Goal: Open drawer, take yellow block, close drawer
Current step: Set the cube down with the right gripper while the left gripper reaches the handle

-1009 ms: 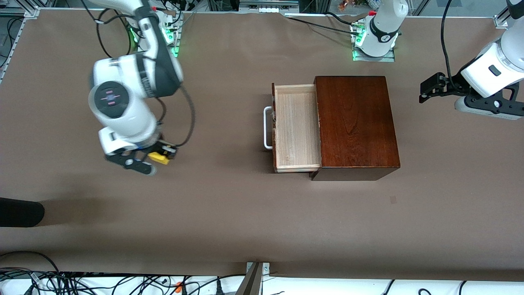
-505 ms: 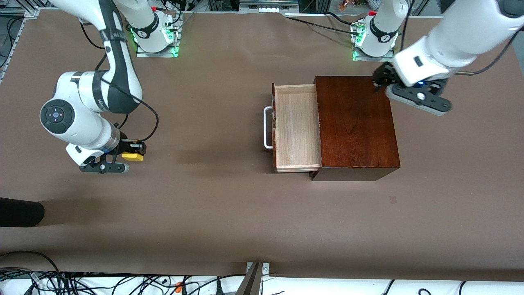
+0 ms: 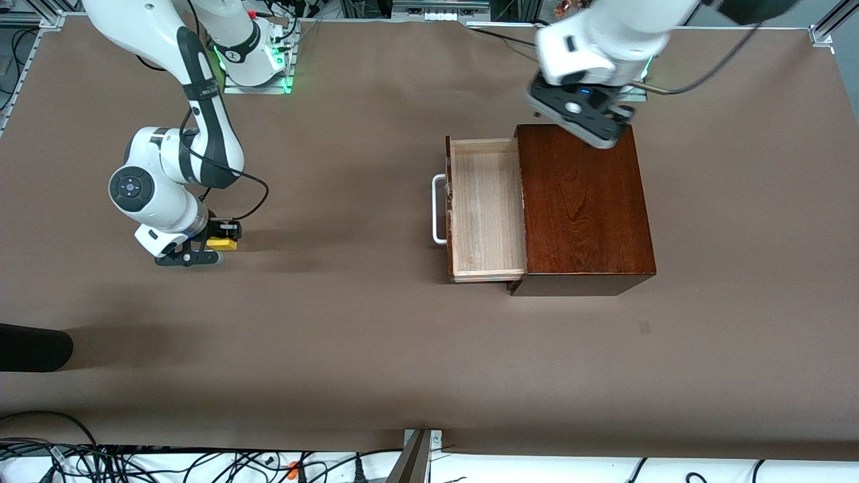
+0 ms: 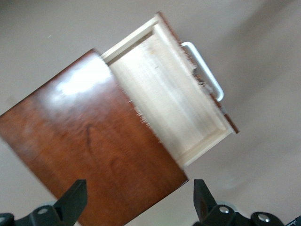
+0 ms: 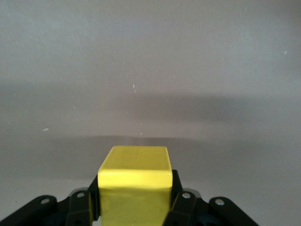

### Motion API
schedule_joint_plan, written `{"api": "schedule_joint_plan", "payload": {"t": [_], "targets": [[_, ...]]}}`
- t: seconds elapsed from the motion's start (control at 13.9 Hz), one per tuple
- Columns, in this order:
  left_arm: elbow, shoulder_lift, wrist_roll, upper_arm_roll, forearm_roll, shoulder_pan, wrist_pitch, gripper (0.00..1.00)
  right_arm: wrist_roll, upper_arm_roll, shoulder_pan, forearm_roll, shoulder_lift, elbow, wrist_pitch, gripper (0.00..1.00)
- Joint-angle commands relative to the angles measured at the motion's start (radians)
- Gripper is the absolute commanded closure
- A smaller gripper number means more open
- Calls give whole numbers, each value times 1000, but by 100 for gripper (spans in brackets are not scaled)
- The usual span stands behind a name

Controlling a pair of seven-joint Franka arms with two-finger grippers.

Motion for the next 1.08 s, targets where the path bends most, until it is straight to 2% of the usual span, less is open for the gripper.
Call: {"api": "schedule_joint_plan", "payload": {"t": [0.0,0.22,0.36,0.43,0.65,0.87,1.01], "targets": [[85,118,126,6,25,-111,34,0,-26,10,-6,12,18,-3,16,79],[176,230,425,5,28,-181,72,0,-26,12,-6,55,36,-5,11,64],[180,270,568,5,39,-234,123,0,-28,13,-5,55,50,1,11,25],[180,295,625,3,83,-260,152,0,-29,15,-5,55,45,9,4,0],[180,388,761,5,188,-354,226,0,-40,13,-5,55,25,70,-56,0],[179,473,740,12,275,-430,280,0,-36,-17,-6,55,24,223,-275,0],[177,533,717,12,324,-435,327,0,-26,-21,-13,53,25,315,-363,0]]}}
